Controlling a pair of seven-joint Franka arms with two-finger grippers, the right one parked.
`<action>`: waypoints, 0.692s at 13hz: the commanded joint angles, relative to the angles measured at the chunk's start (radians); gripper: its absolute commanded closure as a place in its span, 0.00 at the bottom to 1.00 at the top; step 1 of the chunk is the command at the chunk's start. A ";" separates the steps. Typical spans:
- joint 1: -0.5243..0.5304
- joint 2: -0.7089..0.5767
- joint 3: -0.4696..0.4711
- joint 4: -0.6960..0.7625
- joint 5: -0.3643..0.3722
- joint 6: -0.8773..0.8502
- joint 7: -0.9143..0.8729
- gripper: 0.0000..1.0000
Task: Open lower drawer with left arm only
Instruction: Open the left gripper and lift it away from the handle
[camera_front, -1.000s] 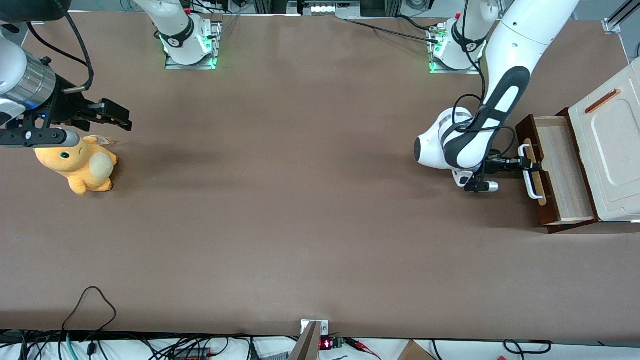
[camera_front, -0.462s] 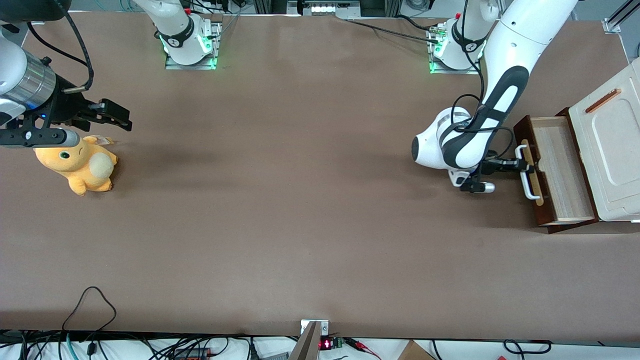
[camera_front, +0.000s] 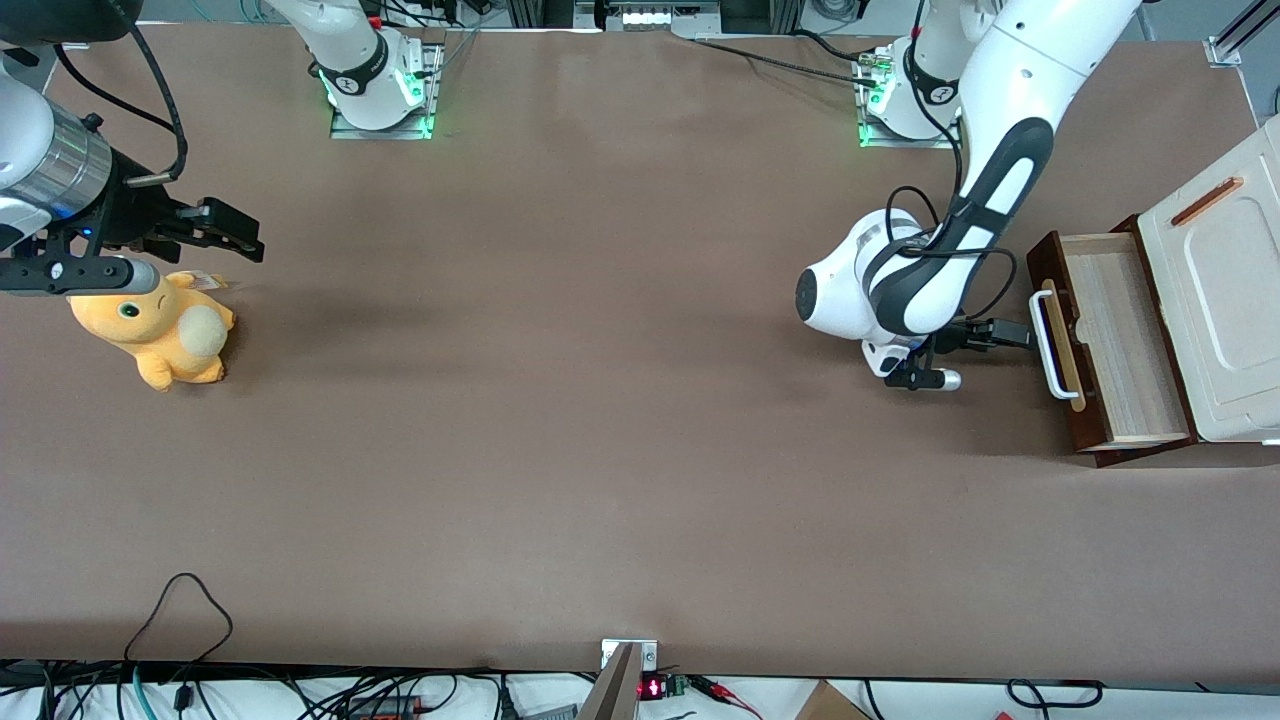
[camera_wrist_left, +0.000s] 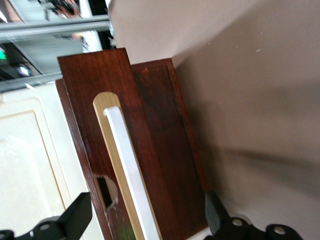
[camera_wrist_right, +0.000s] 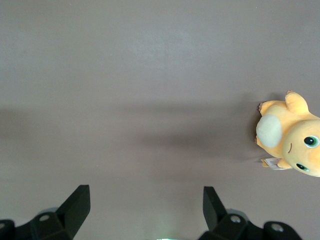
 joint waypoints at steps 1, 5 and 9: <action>-0.002 -0.122 0.000 0.116 -0.263 0.041 0.043 0.00; 0.000 -0.329 0.024 0.155 -0.533 0.101 0.168 0.00; 0.020 -0.495 0.195 0.165 -0.921 0.193 0.471 0.00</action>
